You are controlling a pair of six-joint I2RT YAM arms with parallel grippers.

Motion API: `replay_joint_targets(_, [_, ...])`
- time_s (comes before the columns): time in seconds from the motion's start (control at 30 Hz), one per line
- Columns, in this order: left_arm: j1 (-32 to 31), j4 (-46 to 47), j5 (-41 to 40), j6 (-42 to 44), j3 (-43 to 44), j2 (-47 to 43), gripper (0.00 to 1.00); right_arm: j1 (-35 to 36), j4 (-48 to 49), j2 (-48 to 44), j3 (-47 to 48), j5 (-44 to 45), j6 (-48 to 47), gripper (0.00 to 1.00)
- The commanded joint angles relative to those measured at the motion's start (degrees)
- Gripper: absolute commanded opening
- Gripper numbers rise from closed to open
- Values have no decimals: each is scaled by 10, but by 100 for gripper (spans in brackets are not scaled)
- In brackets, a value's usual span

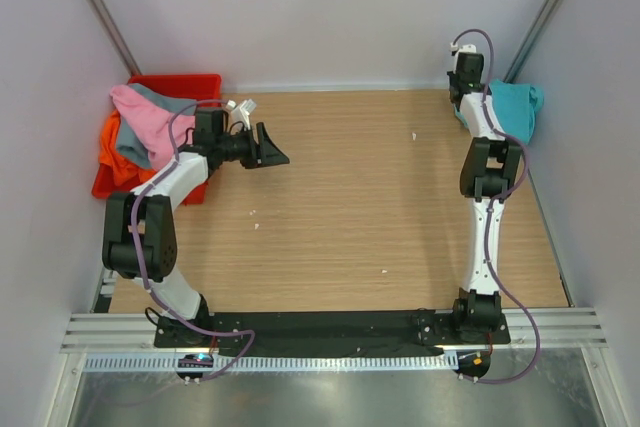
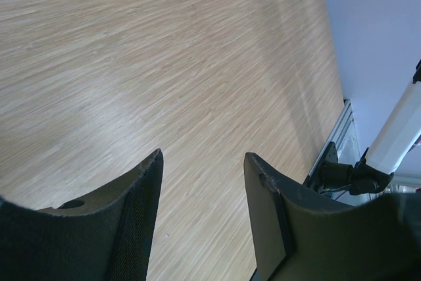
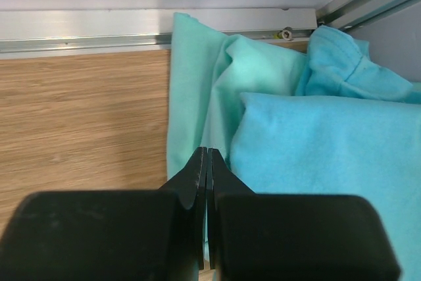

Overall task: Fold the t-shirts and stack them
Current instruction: Neatly place the folded tshirt to the corner

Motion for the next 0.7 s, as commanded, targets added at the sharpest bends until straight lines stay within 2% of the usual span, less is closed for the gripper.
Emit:
replay_joint_targets(0.0, [1, 24, 4, -2, -2, -5, 54, 7, 7, -15, 4, -4, -1, 1])
replay_joint_targets(0.1, [1, 24, 4, -4, -3, -4, 54, 8, 11, -22, 1, 10, -3, 2])
replay_joint_targets(0.2, [1, 26, 4, -5, -3, -6, 54, 11, 8, -60, -23, 3, 2, 45])
replay_joint_targets(0.23, [1, 25, 4, -6, -3, -8, 54, 12, 9, -78, -38, -12, 7, 68])
replay_joint_targets(0.27, [1, 25, -1, -6, -2, -8, 55, 15, 13, -105, -58, -34, 29, 79])
replay_joint_targets(0.3, [1, 25, -6, -5, -2, -10, 55, 20, 16, -154, -105, -84, 42, 94])
replay_joint_targets(0.33, [1, 25, -19, -3, -2, -12, 55, 25, 19, -184, -128, -124, 56, 100])
replay_joint_targets(0.37, [2, 15, -37, 5, 1, -16, 55, 29, 20, -209, -151, -163, 77, 100])
replay_joint_targets(0.4, [0, 4, -99, 29, 5, -28, 55, 44, 21, -258, -196, -184, 96, 100])
replay_joint_targets(0.47, [1, -49, -163, 63, 32, -33, 59, 50, 27, -300, -239, -225, 148, 100])
replay_joint_targets(0.5, [1, -68, -234, 82, 45, -32, 60, 71, 28, -322, -280, -242, 175, 100])
replay_joint_targets(0.53, [1, -85, -266, 115, 55, -32, 61, 83, 29, -357, -304, -254, 197, 100])
replay_joint_targets(0.57, [1, -103, -306, 129, 70, -30, 71, 90, 40, -376, -327, -279, 221, 100])
replay_joint_targets(0.67, [1, -108, -415, 163, 78, -24, 79, 113, 67, -430, -418, -279, 284, 100])
